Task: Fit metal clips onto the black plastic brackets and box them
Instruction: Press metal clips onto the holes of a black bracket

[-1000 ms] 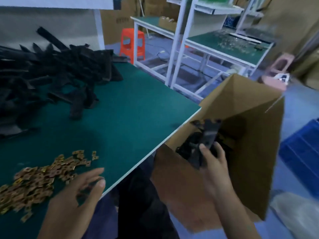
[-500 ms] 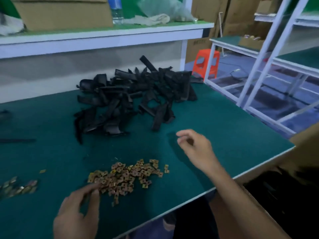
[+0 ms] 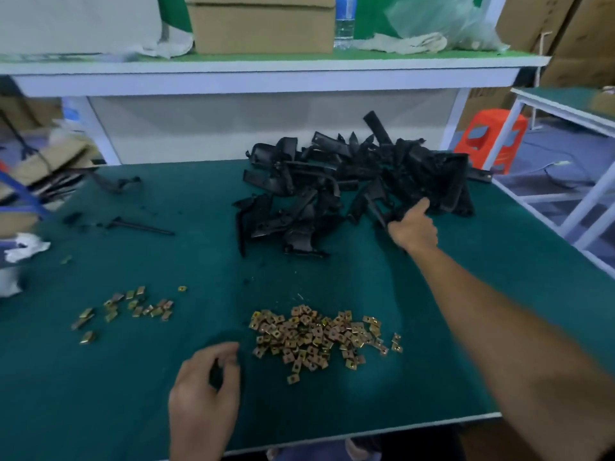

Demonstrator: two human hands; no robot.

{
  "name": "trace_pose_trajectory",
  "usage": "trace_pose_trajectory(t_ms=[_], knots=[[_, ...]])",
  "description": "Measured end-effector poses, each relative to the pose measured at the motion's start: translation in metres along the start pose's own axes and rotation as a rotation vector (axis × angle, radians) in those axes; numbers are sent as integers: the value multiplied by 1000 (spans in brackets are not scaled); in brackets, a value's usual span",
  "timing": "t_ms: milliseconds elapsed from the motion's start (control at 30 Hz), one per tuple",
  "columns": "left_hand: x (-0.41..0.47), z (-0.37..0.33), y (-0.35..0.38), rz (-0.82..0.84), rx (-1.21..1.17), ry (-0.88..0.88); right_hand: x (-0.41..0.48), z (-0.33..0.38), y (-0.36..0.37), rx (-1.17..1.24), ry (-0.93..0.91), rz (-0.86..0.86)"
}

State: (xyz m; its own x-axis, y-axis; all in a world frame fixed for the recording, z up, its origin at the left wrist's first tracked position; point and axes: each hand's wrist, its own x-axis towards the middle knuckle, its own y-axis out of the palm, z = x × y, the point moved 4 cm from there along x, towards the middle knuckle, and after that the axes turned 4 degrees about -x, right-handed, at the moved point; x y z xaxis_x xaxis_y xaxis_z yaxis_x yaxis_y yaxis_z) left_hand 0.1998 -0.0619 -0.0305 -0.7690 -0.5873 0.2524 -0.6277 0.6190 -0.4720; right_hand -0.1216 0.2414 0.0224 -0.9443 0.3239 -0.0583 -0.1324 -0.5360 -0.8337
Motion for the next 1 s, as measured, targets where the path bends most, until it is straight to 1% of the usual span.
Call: trace_pose_trajectory(t_ms=[67,100,133,200,267,333,400,467,533,600,633,700,800,867,933,1000], knots=[[0,5,-2,21,-30,-23,-2,-1,-16,180,23,-146],[0,8,-2,26,-52,-37,-4,-3,-23,269,16,-189],[0,9,-2,29,-76,-53,-7,-6,-29,362,0,-195],[3,10,-1,44,-116,-83,-22,-18,-35,514,-42,-142],[10,7,4,91,-105,-94,-40,-35,-39,526,-121,-139],[17,3,11,125,-89,-88,-50,-46,-40,456,-194,-178],[23,-2,19,145,-74,-58,-50,-53,-39,376,-206,-184],[30,-9,25,154,-14,14,-52,-54,-39,373,-180,-152],[41,-20,31,174,62,96,-64,-49,-41,468,-202,-119],[52,-35,41,246,162,191,-83,-45,-45,603,-235,-77],[57,-42,50,295,228,245,-95,-42,-46,631,-254,-48],[63,-50,66,386,370,326,-120,-40,-49,622,-294,21],[66,-50,81,488,495,348,-157,-47,-48,561,-374,124],[69,-47,84,514,473,324,-185,-55,-47,567,-438,191],[73,-46,85,525,401,307,-212,-66,-41,541,-438,241],[74,-47,86,538,303,298,-243,-78,-33,523,-447,330]])
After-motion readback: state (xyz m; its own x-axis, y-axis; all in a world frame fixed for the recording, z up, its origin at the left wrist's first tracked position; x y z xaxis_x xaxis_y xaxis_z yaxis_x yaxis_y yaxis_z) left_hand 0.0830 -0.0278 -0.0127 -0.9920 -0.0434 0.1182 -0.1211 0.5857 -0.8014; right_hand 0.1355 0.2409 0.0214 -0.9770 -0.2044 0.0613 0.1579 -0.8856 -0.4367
